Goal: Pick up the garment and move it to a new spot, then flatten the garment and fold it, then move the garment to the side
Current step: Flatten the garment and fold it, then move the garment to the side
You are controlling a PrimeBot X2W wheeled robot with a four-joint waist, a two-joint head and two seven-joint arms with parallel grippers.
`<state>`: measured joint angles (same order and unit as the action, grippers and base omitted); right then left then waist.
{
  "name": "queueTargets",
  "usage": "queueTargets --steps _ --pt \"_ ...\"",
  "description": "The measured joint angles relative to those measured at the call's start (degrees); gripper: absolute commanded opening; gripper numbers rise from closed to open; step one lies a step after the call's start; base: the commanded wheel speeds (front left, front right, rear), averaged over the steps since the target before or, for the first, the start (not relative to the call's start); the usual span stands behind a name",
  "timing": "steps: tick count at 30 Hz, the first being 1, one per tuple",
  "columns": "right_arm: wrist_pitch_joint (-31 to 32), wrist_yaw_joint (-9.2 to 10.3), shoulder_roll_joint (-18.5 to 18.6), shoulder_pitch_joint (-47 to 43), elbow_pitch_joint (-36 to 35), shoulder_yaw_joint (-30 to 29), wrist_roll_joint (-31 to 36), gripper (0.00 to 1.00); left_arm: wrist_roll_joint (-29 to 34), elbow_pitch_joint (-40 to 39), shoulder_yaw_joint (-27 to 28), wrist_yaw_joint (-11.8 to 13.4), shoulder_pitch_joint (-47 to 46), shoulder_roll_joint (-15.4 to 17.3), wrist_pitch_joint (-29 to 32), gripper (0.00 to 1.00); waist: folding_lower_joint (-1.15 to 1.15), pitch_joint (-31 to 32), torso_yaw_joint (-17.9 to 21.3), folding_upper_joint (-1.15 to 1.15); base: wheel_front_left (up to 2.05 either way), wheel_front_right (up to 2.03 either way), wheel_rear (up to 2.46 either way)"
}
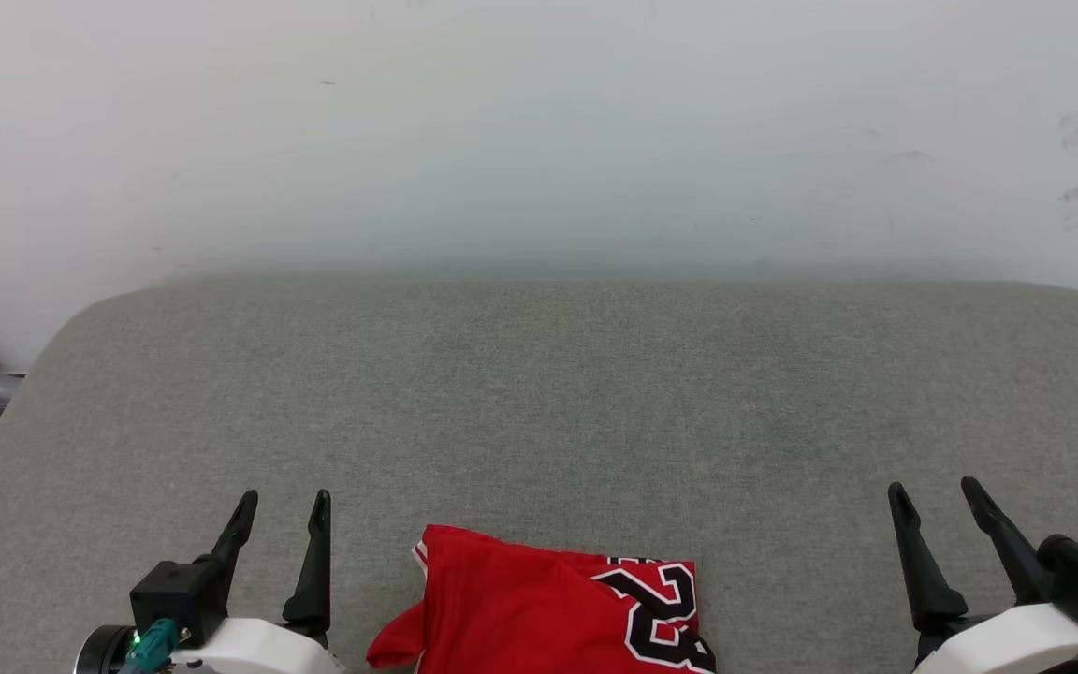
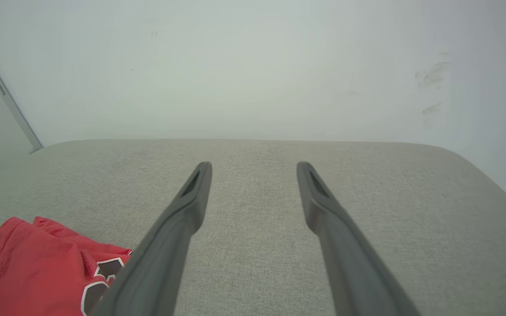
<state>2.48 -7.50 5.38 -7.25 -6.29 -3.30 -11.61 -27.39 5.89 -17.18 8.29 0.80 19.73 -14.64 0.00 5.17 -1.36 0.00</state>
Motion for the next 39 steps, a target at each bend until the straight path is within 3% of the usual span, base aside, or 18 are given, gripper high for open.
queueTargets --steps 20,28,39 --pt "4.5 0.0 -0.3 -1.0 -2.2 -2.0 1.3 1.0 0.9 0.4 -0.3 0.2 -1.5 0.9 -0.2 1.0 0.0 -1.1 -0.3 0.0 0.0 0.0 0.0" --pt "17.3 0.0 3.7 -2.4 4.2 -2.3 -15.0 1.0 2.4 0.0 0.4 -1.6 -4.3 -1.1 -0.3 1.0 0.0 -3.9 -4.9 0.0 0.0 0.0 0.0" --pt "32.9 0.01 3.9 -1.0 9.5 7.9 -32.3 1.0 5.1 -0.4 3.4 -4.9 -7.1 -4.9 -0.4 1.0 0.01 -9.9 -9.8 0.0 0.0 0.0 0.0"
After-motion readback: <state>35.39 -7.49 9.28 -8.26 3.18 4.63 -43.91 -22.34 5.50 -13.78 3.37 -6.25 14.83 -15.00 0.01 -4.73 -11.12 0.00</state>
